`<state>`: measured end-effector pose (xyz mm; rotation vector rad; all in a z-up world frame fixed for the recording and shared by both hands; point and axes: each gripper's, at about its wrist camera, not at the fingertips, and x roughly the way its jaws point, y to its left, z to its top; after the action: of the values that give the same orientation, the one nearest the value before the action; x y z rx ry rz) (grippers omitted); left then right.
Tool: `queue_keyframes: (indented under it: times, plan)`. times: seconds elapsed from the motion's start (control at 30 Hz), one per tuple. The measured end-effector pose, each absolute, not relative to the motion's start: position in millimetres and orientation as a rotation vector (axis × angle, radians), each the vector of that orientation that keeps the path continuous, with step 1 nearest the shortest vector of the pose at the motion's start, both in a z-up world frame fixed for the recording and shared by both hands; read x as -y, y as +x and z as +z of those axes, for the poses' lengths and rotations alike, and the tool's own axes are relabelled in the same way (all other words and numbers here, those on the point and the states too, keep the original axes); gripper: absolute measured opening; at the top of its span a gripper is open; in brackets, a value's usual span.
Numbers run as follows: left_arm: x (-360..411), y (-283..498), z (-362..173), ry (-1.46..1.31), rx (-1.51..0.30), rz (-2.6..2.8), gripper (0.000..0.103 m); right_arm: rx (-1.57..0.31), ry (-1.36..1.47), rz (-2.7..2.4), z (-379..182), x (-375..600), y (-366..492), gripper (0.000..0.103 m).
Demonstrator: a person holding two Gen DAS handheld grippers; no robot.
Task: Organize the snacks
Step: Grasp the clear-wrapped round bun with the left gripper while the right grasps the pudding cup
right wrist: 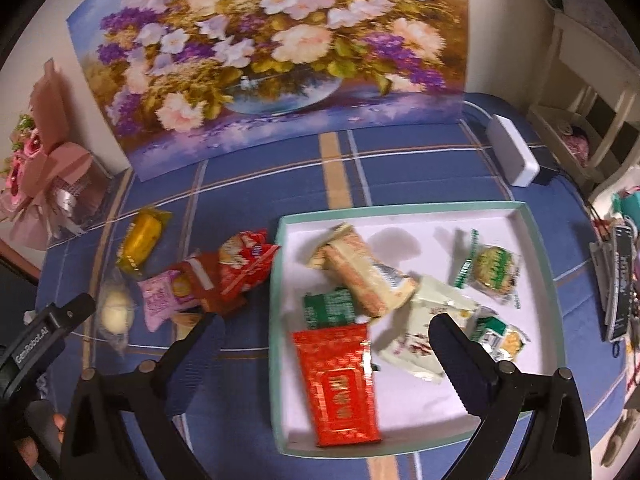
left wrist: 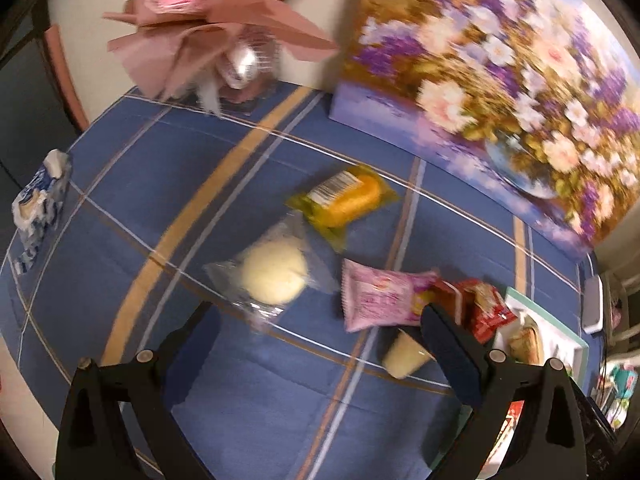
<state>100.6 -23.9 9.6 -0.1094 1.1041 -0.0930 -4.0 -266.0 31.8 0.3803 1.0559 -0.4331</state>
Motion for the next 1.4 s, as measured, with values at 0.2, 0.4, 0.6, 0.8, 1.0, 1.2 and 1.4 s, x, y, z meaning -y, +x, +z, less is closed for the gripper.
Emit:
queue_keyframes:
  times: [0.2, 0.4, 0.6, 0.8, 1.0, 1.2, 1.4]
  plan:
    - [-10, 114, 7, -0.184, -1.114, -0.050, 0.100, -1.069, 0.364, -0.370, 27, 241, 17, 0.103]
    - [-23, 128, -3, -0.216, -1.146, -0.054, 0.100, -1.099, 0.350, -0.314, 15, 218, 37, 0.103]
    - [-27, 141, -22, -0.198, -1.205, -0.065, 0.100, -1.163, 0.341, -0.271, -10, 197, 55, 0.103]
    - [-27, 156, -45, -0.199, -1.267, -0.084, 0.100, -1.219, 0.336, -0.241, -33, 184, 69, 0.097]
    - [-33, 167, -61, -0.275, -1.305, -0.099, 0.100, -1.270, 0.351, -0.232, -54, 178, 80, 0.091]
    - [-33, 175, -65, -0.300, -1.298, -0.102, 0.100, -1.297, 0.354, -0.224, -68, 172, 94, 0.087]
    - [-29, 183, -76, -0.311, -1.316, -0.099, 0.100, -1.324, 0.352, -0.221, -82, 166, 104, 0.081]
